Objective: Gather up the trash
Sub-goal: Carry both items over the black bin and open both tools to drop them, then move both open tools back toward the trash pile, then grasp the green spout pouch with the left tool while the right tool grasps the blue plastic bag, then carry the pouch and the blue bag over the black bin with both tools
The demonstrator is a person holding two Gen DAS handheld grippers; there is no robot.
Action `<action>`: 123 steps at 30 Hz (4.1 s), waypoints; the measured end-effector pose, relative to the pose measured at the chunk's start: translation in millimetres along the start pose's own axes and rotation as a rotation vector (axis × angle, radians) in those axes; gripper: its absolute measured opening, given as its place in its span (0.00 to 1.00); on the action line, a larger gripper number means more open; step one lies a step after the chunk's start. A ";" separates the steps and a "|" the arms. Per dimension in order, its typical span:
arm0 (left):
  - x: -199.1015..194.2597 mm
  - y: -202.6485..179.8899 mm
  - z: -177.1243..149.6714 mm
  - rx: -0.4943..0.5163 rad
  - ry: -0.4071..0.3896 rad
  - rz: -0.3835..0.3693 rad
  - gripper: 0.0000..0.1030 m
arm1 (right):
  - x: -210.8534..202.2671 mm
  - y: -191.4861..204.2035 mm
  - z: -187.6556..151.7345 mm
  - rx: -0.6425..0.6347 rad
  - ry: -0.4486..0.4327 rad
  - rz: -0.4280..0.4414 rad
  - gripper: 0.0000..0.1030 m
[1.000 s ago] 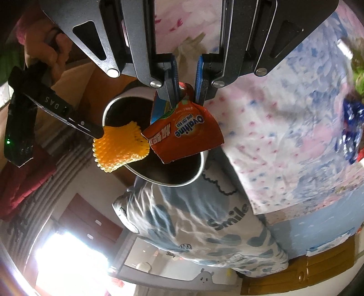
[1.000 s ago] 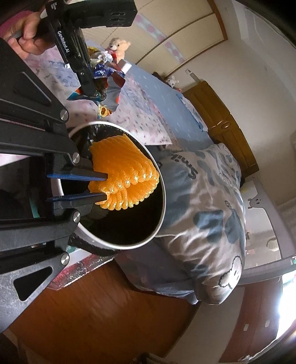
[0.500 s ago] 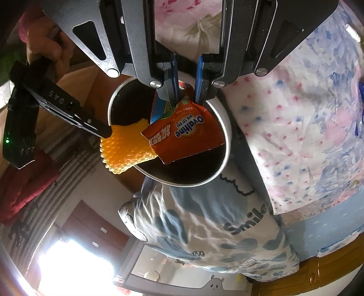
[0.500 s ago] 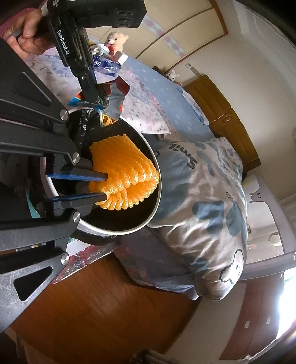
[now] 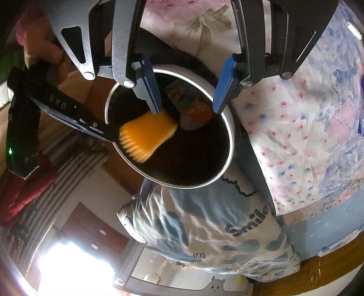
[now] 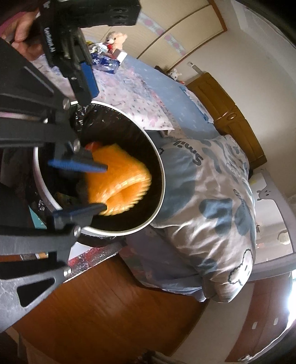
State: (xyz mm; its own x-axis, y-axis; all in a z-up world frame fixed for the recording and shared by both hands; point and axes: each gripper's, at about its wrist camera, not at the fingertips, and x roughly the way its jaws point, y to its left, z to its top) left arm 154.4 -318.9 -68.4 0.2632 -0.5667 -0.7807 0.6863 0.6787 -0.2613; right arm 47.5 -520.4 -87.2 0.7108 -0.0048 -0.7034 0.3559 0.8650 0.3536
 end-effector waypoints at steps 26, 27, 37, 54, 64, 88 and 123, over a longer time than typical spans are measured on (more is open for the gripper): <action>-107.5 122.5 -108.9 -0.293 -0.126 0.177 0.58 | 4.1 113.8 -47.6 -0.090 0.010 0.151 0.82; -111.1 127.5 -113.5 -0.299 -0.130 0.189 0.58 | 6.1 118.1 -50.4 -0.096 0.015 0.155 0.82; -140.8 175.7 -141.4 -0.410 -0.164 0.249 0.58 | 30.6 166.5 -66.1 -0.153 0.077 0.207 0.82; -151.3 229.1 -141.4 -0.514 -0.173 0.269 0.59 | 74.5 230.3 -66.3 -0.206 0.142 0.276 0.82; -144.6 254.5 -127.1 -0.547 -0.160 0.241 0.59 | 107.5 260.4 -53.0 -0.208 0.169 0.337 0.70; -112.0 244.2 -108.8 -0.464 -0.121 0.149 0.25 | 152.2 279.6 -37.3 -0.146 0.262 0.469 0.11; -117.2 99.1 -83.7 -0.186 -0.136 0.058 0.25 | -13.3 119.1 -54.2 -0.024 -0.012 0.289 0.11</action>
State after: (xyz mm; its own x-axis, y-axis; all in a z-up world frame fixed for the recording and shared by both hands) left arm 134.8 -146.1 -50.3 0.3961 -0.5732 -0.7173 0.5343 0.7792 -0.3276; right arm 47.6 -390.2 -69.2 0.7878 0.2382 -0.5680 0.1226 0.8430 0.5237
